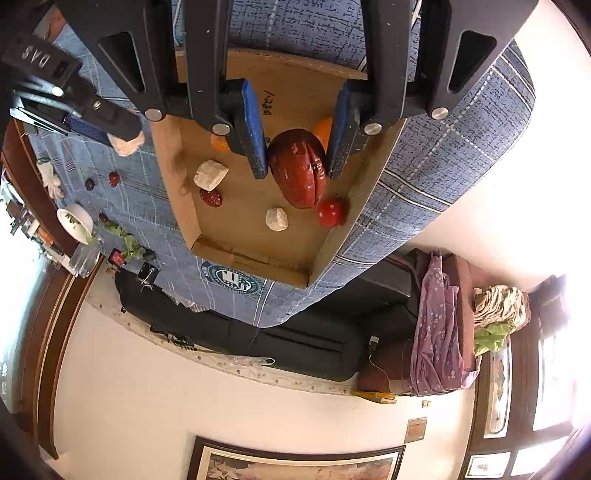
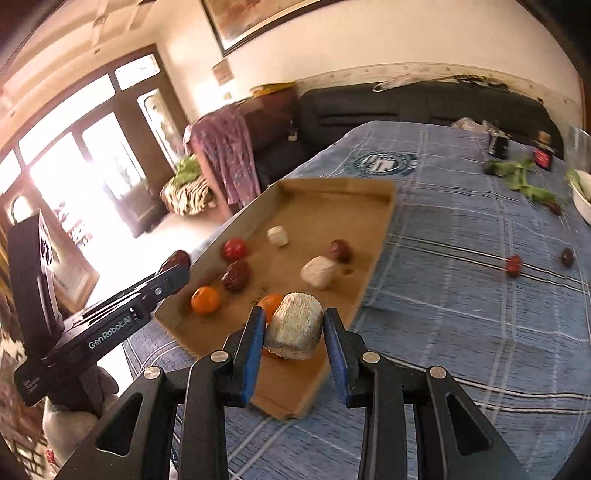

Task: Organize fruits
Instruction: 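Carry the date and cube over the box and open both grippers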

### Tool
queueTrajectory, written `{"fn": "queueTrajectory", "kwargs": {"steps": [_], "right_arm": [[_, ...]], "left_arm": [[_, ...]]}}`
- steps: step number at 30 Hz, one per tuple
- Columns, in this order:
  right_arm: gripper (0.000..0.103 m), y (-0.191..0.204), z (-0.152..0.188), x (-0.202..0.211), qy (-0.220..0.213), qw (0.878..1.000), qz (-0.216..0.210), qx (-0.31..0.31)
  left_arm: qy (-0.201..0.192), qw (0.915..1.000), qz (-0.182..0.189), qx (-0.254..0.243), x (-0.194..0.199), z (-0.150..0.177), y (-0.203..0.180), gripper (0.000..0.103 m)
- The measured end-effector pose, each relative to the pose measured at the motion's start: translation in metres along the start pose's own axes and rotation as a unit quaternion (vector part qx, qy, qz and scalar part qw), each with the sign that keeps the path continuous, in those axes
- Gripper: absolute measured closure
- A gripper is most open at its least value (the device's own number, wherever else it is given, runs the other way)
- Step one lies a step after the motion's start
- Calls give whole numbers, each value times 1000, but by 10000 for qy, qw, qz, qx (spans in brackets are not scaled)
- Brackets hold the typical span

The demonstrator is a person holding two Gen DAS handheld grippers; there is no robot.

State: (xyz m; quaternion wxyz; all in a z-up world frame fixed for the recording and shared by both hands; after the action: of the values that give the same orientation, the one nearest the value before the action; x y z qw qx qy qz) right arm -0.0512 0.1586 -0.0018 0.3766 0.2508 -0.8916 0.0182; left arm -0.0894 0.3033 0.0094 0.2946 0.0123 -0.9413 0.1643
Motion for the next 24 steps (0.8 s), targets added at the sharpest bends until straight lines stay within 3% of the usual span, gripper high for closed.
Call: {"fn": "queueTrajectory", "kwargs": {"steps": [6, 11, 24], "right_arm": [[67, 7, 6, -18, 87, 9998, 132, 86], [67, 5, 7, -30, 216, 9994, 235, 131], [67, -5, -2, -54, 342, 9983, 452, 158]], "left_arm": [[-11, 9980, -520, -363, -3, 0, 5, 71], [38, 9968, -646, -478, -8, 2, 7, 71], [296, 9977, -484, -369, -28, 11, 9, 71]]}}
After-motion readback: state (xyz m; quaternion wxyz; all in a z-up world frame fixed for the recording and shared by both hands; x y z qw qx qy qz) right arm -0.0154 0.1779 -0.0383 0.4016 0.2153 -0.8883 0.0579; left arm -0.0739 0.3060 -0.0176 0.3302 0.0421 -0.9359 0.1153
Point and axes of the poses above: each gripper's, at about its wrist camera, not at the fingertips, and x roughly against the way its jaws point, y to its left, z to its underside, the point moved 10 cm from there along -x, roughly the way its jaws point, and after that the axes turned 11 degrees about z, right-handed, at the moved point
